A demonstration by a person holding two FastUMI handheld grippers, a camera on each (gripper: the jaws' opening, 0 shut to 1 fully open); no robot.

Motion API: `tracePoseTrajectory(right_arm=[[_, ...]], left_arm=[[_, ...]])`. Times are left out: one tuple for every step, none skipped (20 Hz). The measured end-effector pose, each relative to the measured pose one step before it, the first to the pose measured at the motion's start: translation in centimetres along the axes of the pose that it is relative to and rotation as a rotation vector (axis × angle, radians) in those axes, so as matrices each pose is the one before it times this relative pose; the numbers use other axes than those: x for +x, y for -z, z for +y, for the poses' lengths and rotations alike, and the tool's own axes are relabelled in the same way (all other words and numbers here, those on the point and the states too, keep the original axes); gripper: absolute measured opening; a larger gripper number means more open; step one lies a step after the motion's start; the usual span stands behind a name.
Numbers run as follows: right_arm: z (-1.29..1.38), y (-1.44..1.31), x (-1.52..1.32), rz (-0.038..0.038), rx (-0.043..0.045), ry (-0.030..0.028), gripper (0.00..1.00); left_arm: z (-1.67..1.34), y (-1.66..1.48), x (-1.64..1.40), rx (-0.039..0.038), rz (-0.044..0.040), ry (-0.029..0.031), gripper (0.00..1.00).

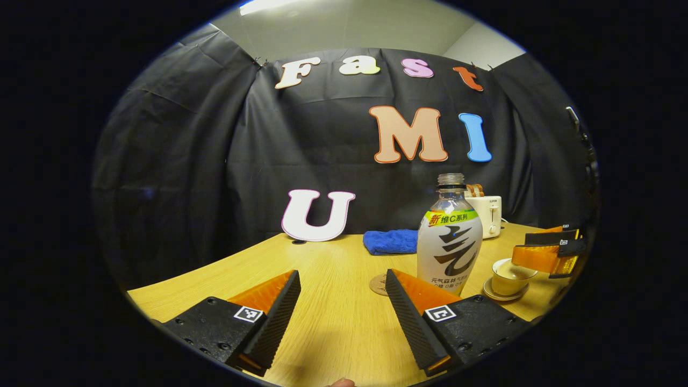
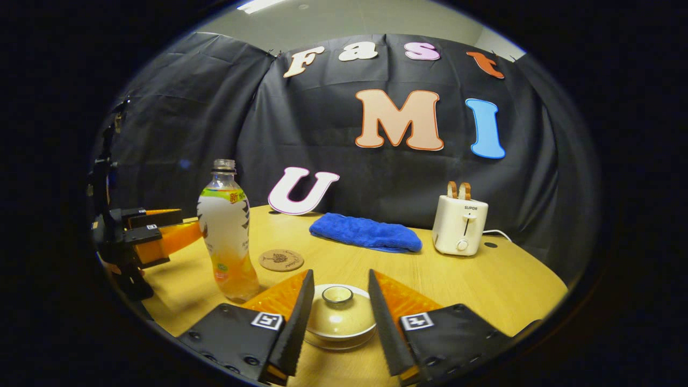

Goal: Open the teacup lid with one hand, grasp the water bottle and pour water into the teacup with the other hand; after pouring, place the water bottle on the coaster and then close the teacup lid.

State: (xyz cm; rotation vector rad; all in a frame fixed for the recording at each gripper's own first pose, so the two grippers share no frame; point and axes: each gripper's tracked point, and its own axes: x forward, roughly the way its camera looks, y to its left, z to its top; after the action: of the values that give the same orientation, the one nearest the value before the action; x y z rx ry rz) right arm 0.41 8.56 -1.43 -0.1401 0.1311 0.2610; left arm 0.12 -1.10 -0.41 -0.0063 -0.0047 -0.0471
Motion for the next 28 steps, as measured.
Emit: tracePoseTrajectory(right_arm=[[0.222,0.391,0.020,0.01173,-0.00753,-0.00585,0.66],[0.398,0.246,0.101,0.01179,-0.00336,-0.00783,0.58],[0.195,0.202,0.056,0.01382,-0.00386,-0.00678,0.65],[0.080,0.396,0.078,0.01197,-0.00354,-0.00416,0.51],[0.252,0.178,-0.040,0.00712,-0.00610,-0.01123,0.53],[-0.234,-0.264,-0.233,-0.01647,0.00504,0.00940,0.54],[-0.120,0.312,0.227,0.00886,0.00525,0.00280,0.43],[-0.004,0.256,0.061,0.00755,0.00723,-0.00112,0.40],[-0.144,-0.346,-0.238,-0.01285,0.01568,0.00056,0.37],[0.068,0.352,0.088,0.01248,0.00715,-0.00067,0.34],[0.087,-0.252,-0.010,-0.00920,0.00700,-0.00429,0.33],[-0.120,0.159,0.043,0.00363,0.01209,0.00155,0.31],[0.017,-0.073,-0.068,-0.00757,0.00407,-0.00149,0.29],[0.011,-0.024,0.073,-0.00278,0.00731,0.00009,0.28],[-0.005,0.014,-0.002,-0.00018,0.00595,0.00006,0.28],[0.047,-0.031,0.027,0.00006,0.00560,-0.00112,0.28],[-0.038,-0.078,-0.035,-0.00281,0.00778,0.00089,0.29],[-0.075,-0.303,-0.058,-0.00859,0.00866,0.00066,0.28],[-0.105,-0.437,-0.115,-0.01299,0.00574,0.00175,0.28],[-0.187,-0.630,-0.101,-0.01936,0.00867,0.00356,0.29],[-0.134,-0.566,-0.075,-0.00688,0.00698,0.00025,0.27],[-0.062,-0.441,0.049,-0.01006,0.00481,-0.00009,0.27],[-0.215,-0.523,-0.142,-0.01227,0.00172,0.00265,0.28],[-0.169,-0.272,-0.103,-0.00413,-0.00279,0.00149,0.29],[-0.338,-0.408,-0.126,-0.01257,-0.00426,0.00716,0.27],[-0.356,-0.286,-0.056,-0.00912,-0.00893,0.00921,0.28],[-0.367,-0.167,-0.143,-0.00213,-0.01049,0.00865,0.27],[-0.306,-0.071,-0.027,-0.00328,-0.00503,0.00729,0.27]], left_arm=[[-0.044,0.032,-0.088,-0.00014,0.00023,0.00039,0.93],[0.009,0.007,-0.081,-0.00005,-0.00015,0.00012,0.93],[0.027,-0.159,0.002,0.00027,0.00019,0.00010,0.93],[-0.021,-0.012,0.049,0.00021,-0.00028,0.00012,0.93],[0.067,0.063,-0.068,0.00014,-0.00004,0.00017,0.93],[0.001,0.003,-0.035,0.00036,-0.00005,0.00071,0.93],[0.027,0.002,0.069,-0.00072,0.00007,0.00014,0.93],[-0.023,-0.033,0.102,0.00041,0.00051,0.00021,0.93],[0.002,0.098,-0.010,-0.00060,-0.00066,0.00025,0.93],[0.005,-0.026,-0.022,0.00057,0.00038,0.00015,0.93],[0.032,-0.070,0.042,0.00033,-0.00056,0.00024,0.93],[-0.008,0.047,-0.039,0.00008,0.00028,-0.00012,0.93],[0.042,-0.017,0.087,0.00022,-0.00001,0.00008,0.93],[0.005,-0.026,0.016,-0.00096,0.00006,0.00002,0.93],[-0.025,0.066,0.040,-0.00030,0.00085,-0.00038,0.93],[-0.016,0.012,-0.053,-0.00014,0.00020,-0.00208,0.93],[-0.044,0.040,-0.036,-0.00073,0.00144,0.00070,0.93],[0.005,-0.069,-0.014,-0.00024,-0.00013,0.00120,0.93],[0.086,0.060,0.085,-0.00029,0.00146,0.00041,0.93],[-0.033,0.077,0.007,-0.00023,0.00062,0.00201,0.93],[-0.124,-0.132,-0.061,-0.00048,-0.00110,0.00219,0.93],[-0.064,0.025,0.037,0.00019,0.00116,-0.00088,0.93],[-0.003,0.082,-0.031,0.00089,0.00165,0.00492,0.93],[-0.271,-0.015,-0.065,0.00071,0.00019,0.01037,0.93],[-0.343,0.025,-0.060,0.00125,0.00250,0.01194,0.93],[-0.471,-0.060,-0.196,-0.00300,0.00008,0.01695,0.93],[-0.591,0.101,-0.422,-0.00275,0.00045,0.02150,0.93],[-0.643,0.045,-0.385,-0.00188,0.00539,0.02377,0.93]])
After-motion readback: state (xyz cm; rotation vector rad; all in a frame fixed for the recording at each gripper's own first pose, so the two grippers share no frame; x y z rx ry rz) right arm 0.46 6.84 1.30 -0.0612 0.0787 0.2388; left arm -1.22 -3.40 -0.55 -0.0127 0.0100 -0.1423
